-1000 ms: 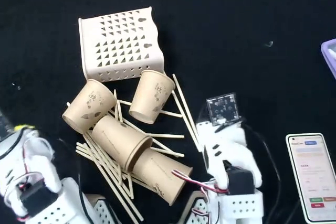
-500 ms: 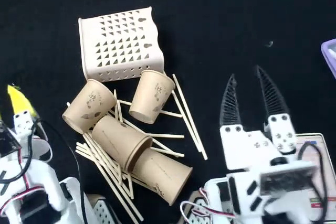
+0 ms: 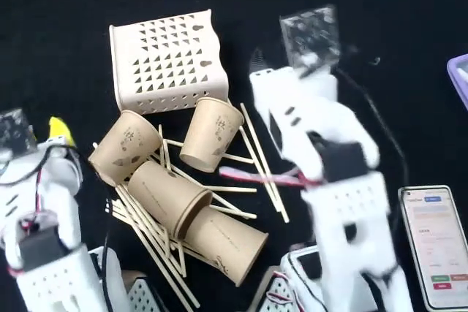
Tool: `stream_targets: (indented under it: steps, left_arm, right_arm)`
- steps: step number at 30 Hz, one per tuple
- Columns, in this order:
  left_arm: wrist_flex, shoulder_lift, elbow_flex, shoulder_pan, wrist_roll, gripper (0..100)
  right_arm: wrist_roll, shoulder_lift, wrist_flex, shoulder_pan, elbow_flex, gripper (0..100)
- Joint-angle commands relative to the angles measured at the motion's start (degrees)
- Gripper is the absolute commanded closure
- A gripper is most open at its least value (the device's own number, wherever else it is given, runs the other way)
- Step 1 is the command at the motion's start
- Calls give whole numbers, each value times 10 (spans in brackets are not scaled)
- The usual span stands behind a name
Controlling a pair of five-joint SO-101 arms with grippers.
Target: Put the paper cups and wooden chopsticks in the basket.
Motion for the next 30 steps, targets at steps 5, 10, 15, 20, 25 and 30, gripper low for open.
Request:
stream_targets:
  steps: [5,10,15,20,25,30]
  left_arm:
    - [-33,230,-109,38,4,865]
    - [-29,412,-240,61,7,865]
    - [-16,599,-387,94,7,866]
    - [59,731,-555,128,7,866]
    - [82,844,-689,152,7,866]
    - [82,929,-756,154,50,866]
  right_arm:
    - [-95,98,-149,35,110,864]
    - [-95,149,-151,62,103,864]
    - [-99,207,-153,71,102,864]
    - [-100,266,-183,65,100,864]
    - [-100,297,-194,58,99,864]
    - [-99,302,-194,49,95,864]
